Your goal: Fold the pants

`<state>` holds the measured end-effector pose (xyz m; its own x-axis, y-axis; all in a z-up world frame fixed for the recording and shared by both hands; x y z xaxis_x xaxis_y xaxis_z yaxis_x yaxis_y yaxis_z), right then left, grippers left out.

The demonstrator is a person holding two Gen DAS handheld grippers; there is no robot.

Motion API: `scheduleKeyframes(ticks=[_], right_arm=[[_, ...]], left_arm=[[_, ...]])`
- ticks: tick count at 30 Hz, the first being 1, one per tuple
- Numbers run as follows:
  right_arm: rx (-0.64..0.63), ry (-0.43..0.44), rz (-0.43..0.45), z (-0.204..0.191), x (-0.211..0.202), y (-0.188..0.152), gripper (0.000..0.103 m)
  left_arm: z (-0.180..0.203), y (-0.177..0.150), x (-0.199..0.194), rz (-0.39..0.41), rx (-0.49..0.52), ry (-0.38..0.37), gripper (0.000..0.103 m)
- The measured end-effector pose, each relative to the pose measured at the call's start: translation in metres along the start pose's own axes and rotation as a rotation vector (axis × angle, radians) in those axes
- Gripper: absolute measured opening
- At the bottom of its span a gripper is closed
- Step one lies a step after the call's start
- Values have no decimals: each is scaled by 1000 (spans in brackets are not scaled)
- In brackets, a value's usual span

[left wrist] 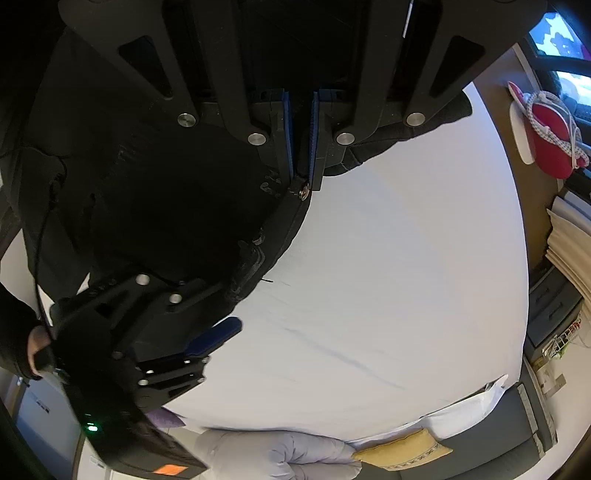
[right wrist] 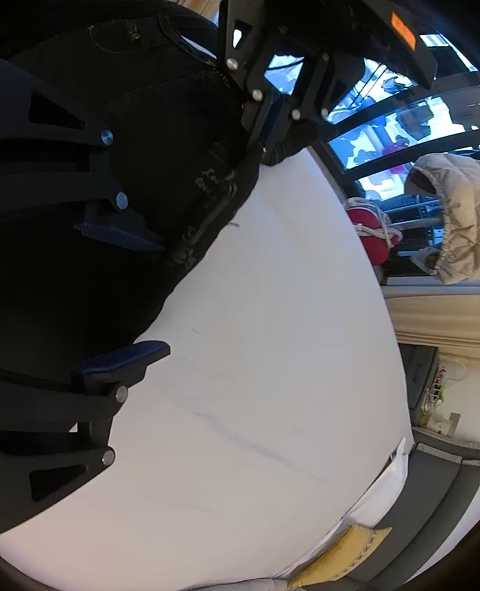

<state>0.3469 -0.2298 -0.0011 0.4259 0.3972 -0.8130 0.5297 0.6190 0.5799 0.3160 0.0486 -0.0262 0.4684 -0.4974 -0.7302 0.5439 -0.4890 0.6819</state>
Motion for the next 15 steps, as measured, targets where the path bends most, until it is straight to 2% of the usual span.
scheduleKeyframes(ticks=[1, 3, 4, 6, 8, 15], right_arm=[[-5, 7, -5, -1, 1, 0, 44], [-20, 6, -22, -4, 4, -1, 30], [-23, 4, -32, -6, 5, -2, 26], [-6, 17, -41, -8, 6, -2, 14], [17, 30, -37, -11, 3, -2, 10], [139, 108, 17, -39, -18, -5, 8]], left_arm=[[6, 2, 10, 2, -1, 1, 6], [7, 1, 8, 5, -6, 1, 6], [5, 1, 5, 8, -10, -3, 6], [20, 0, 14, 13, -10, -3, 6], [25, -1, 14, 17, -12, -1, 6], [35, -18, -2, 39, -28, 6, 6]])
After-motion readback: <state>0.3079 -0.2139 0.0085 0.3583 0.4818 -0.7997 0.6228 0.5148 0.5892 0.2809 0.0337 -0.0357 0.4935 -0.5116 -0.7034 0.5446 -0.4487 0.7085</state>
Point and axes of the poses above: each gripper's, at about its wrist camera, not at the fingertips, and x roughly the way its jaws point, z to its right, y to its top, the point moved 5 cm from there along x, roughly the way its jaws point, and after that the axes turned 13 degrees about z, right-handed, at the moved point
